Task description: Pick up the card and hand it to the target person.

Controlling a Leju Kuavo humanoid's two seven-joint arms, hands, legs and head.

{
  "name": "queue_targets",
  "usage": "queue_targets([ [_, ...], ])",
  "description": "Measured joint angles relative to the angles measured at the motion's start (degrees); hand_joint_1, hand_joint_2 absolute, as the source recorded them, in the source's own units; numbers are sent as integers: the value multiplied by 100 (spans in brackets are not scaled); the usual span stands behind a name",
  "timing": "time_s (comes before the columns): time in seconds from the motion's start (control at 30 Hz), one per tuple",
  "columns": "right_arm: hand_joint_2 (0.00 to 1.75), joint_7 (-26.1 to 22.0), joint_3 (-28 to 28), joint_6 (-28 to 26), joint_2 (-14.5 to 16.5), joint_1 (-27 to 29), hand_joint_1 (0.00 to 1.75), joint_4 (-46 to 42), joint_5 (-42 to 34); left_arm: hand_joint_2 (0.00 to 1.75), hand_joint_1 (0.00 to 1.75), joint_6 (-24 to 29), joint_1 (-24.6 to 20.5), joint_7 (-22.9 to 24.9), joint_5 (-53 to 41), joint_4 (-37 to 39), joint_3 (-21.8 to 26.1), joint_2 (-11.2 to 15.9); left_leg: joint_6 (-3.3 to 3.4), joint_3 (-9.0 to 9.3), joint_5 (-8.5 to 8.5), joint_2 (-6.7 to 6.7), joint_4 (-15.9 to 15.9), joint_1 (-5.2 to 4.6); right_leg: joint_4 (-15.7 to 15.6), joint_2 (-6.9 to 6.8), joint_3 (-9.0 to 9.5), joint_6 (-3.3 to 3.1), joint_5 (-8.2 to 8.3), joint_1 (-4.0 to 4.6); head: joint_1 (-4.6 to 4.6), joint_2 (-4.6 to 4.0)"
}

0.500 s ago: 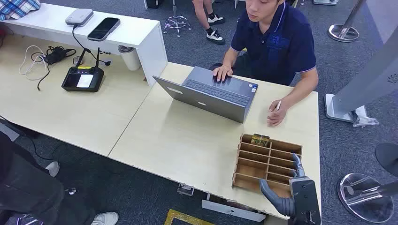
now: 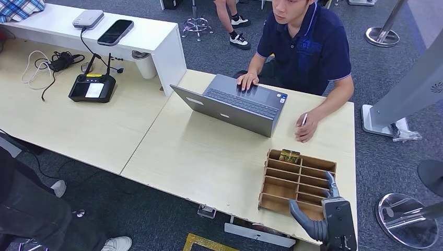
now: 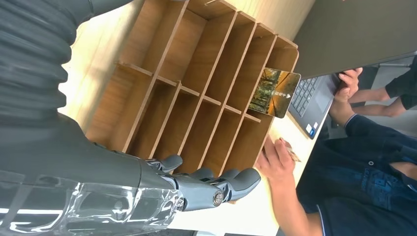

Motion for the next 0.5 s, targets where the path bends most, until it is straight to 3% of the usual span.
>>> queue_targets([
  [0.13, 175, 0, 0, -3, 0, 0, 0, 0, 6, 0, 0, 0, 0, 0, 0, 0, 0, 1, 0, 0, 0, 0, 0, 0, 0, 0, 0, 0, 0, 0, 0, 0],
  [0.23, 175, 32, 1, -123, -2, -29, 0, 3, 466, 0, 0, -16, 0, -1, 0, 0, 0, 4, 0, -1, 0, 0, 0, 0, 0, 0, 0, 0, 0, 0, 0, 0],
  [0.5, 175, 568, 435, -399, -116, -861, 0, 192, 3809, 0, 0, -99, -63, -89, -15, 0, 0, 101, 0, 1, 6, 3, 0, 1, 2, 4, 1, -3, 3, 0, 0, 0],
])
